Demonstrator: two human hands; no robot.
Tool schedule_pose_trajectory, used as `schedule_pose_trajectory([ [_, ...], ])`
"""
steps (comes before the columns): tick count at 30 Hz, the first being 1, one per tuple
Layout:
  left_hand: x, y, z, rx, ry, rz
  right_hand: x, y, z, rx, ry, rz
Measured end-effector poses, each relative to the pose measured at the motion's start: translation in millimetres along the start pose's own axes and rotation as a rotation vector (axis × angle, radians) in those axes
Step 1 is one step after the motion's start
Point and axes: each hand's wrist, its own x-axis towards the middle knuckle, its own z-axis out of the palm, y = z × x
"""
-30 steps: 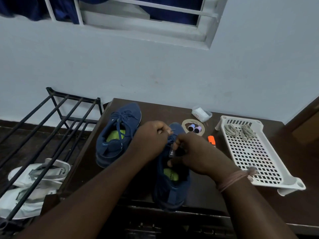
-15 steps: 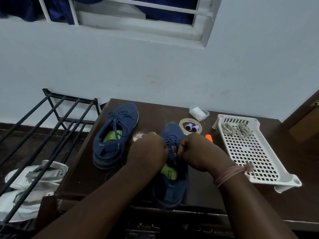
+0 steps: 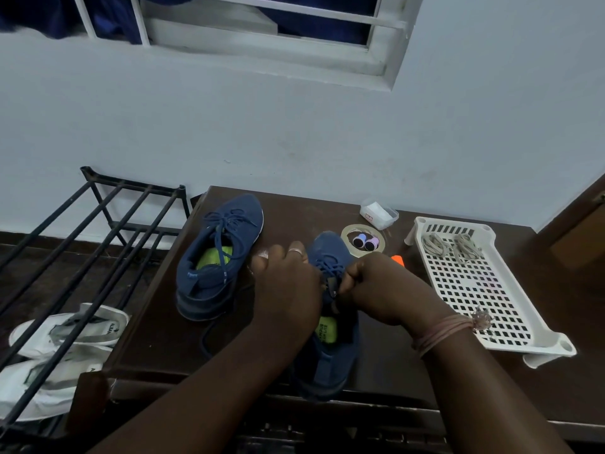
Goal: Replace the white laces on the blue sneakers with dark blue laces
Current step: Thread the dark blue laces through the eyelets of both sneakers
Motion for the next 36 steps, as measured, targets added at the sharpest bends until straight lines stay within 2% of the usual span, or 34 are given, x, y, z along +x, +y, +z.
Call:
schedule_pose_trajectory([
  [6,-4,4,-1,-0.111,-0.052,-0.105,-5,-6,-4,0.064,0.011,0.053],
  [10,-7,5,5,-0.206,-0.068,-0.195,-3,-13,14,-0.238,0.129,0.061],
  [12,-8,5,8,-0.26,-0.087,-0.214,1,-18,26,-0.289,0.143,0.071],
  [18,-8,4,10,-0.333,-0.108,-0.278,16,-7,29,-0.108,0.217,0.199],
  [20,-8,6,12,-0.34,-0.097,-0.258,20,-2,30,0.019,0.209,0.257],
  [22,-7,5,16,-0.371,-0.097,-0.242,24,3,32,0.023,0.177,0.236],
  [25,0,2,23,-0.414,-0.199,-0.155,27,7,34,0.06,0.189,0.225],
  [28,5,3,23,-0.432,-0.299,-0.14,26,7,33,0.091,0.194,0.213],
  [33,7,-7,24,-0.44,-0.155,-0.121,23,4,27,0.112,0.134,0.197],
  [36,3,-3,24,-0.358,-0.083,-0.133,22,4,27,0.081,0.122,0.194],
])
